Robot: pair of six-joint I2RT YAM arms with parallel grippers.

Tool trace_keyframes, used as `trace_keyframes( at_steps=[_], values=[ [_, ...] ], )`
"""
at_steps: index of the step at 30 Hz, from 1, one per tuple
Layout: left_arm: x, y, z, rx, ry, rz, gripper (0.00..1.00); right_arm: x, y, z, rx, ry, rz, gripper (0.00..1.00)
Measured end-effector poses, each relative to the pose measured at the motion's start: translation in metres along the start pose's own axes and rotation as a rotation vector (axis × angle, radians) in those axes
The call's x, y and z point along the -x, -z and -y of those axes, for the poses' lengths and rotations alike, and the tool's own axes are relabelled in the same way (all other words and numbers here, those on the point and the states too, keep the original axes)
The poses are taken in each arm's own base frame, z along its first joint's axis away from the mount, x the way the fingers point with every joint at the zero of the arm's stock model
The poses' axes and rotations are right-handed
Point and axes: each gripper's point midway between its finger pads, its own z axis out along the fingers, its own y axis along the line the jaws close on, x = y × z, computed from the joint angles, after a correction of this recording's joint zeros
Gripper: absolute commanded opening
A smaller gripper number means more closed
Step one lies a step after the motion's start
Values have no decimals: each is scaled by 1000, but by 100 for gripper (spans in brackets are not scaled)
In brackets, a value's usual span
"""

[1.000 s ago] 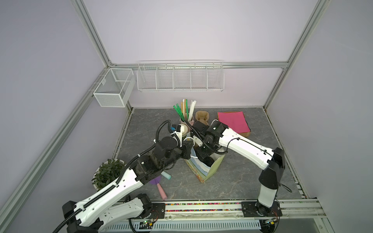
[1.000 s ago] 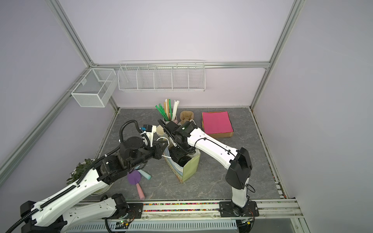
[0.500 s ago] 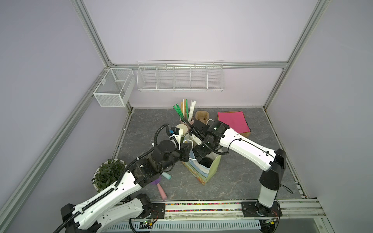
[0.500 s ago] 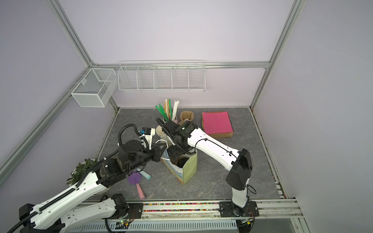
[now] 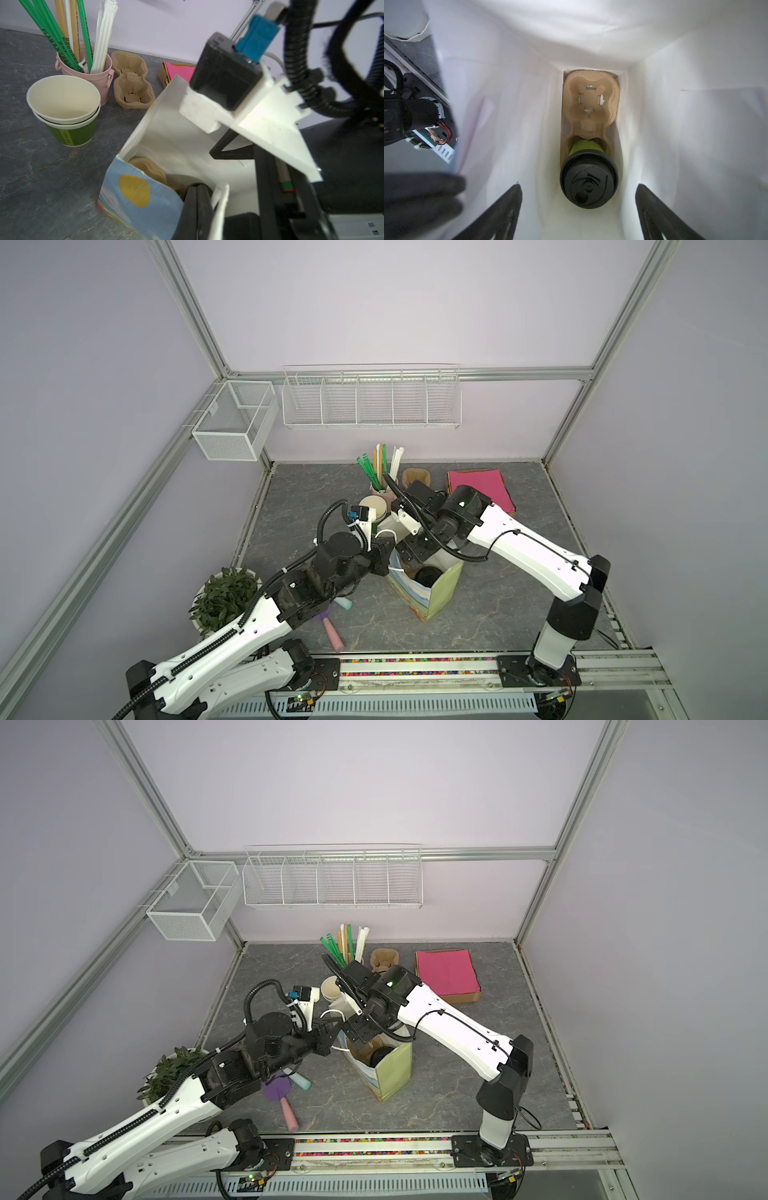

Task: Pack the takeout coffee
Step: 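Open the right gripper and lift it out of the bag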

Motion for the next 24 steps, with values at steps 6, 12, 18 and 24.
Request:
trace_keyframes(
  at_steps=[6,12,18,24],
  values=[
    [-3,-4,-1,8,-15,-10,0,6,34,-1,24,24,108,88],
    [-4,-7,-3,13,-25,-17,0,13,85,-1,60,50,290,88],
    [8,-2,2,7,-46,2,23,7,121,4,80,58,424,88],
    [29,7,18,-33,-59,37,44,-1,130,20,70,19,497,88]
  ],
)
